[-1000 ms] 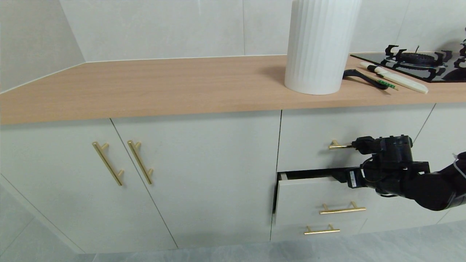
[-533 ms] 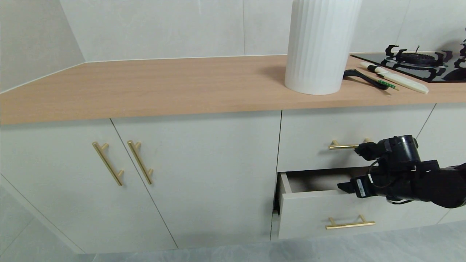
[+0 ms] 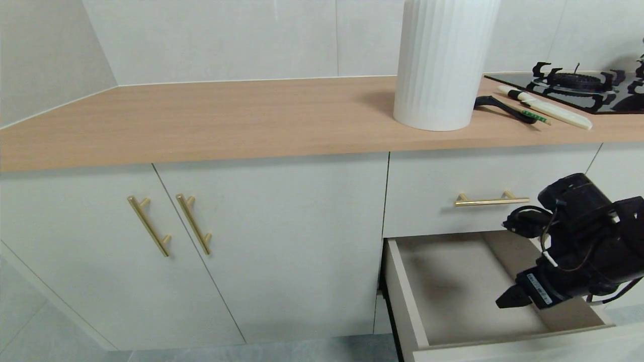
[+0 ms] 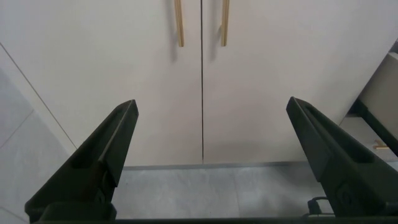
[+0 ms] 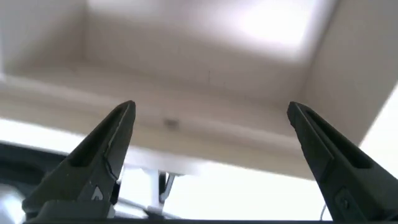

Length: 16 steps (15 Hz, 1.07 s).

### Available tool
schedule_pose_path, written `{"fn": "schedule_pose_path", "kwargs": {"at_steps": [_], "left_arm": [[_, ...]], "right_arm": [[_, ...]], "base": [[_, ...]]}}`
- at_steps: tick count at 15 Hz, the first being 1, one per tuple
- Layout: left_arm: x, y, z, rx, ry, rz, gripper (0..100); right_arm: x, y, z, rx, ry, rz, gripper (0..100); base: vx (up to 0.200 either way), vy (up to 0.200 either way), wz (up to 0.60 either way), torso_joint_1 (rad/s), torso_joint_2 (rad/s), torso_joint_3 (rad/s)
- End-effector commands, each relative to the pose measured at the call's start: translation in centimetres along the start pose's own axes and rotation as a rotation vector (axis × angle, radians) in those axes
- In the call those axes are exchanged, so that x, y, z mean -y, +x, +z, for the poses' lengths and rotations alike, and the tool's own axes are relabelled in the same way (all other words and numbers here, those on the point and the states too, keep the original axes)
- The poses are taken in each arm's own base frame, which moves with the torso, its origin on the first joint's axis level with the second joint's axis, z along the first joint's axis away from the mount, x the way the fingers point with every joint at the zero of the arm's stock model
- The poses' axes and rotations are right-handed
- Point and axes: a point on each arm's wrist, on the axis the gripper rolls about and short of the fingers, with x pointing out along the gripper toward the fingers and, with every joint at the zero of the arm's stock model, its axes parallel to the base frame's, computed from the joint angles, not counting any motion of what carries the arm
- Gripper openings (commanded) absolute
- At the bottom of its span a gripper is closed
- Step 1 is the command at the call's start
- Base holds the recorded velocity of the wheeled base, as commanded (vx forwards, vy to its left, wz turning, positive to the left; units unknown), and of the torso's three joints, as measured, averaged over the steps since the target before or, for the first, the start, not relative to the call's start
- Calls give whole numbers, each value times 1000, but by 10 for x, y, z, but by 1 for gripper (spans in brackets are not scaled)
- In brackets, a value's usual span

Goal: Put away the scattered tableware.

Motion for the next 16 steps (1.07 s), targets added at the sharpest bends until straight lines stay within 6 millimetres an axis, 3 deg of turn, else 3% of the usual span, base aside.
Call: {"fn": "schedule_pose_path", "kwargs": {"at_steps": [1,3,6,9,11,13,16], "left_arm": [[0,0,0,-1,0,1,100],[0,0,0,-1,-1,1,100],[0,0,0,-1,0,1,100],[0,0,0,-1,0,1,100],[0,0,0,-1,0,1,100],[0,0,0,-1,0,1,100],[0,0,0,-1,0,1,100]], "right_arm": [[-1,-18,3,67,-4,-2,100],[-6,-9,2,33,-23,9,100],[-16,19,-3,-84,-57,31,100],[-22,25,-3,-122,-74,40,100],[-20,7,4,-51,-58,39,100],[-18,-47,11,131,80,101,100],[-10,-106,-1,277,130,92,100]], "base": [[0,0,0,0,0,0],[0,0,0,0,0,0],[0,0,0,0,0,0],[0,0,0,0,0,0],[0,0,0,0,0,0],[0,0,0,0,0,0],[0,0,0,0,0,0]]}}
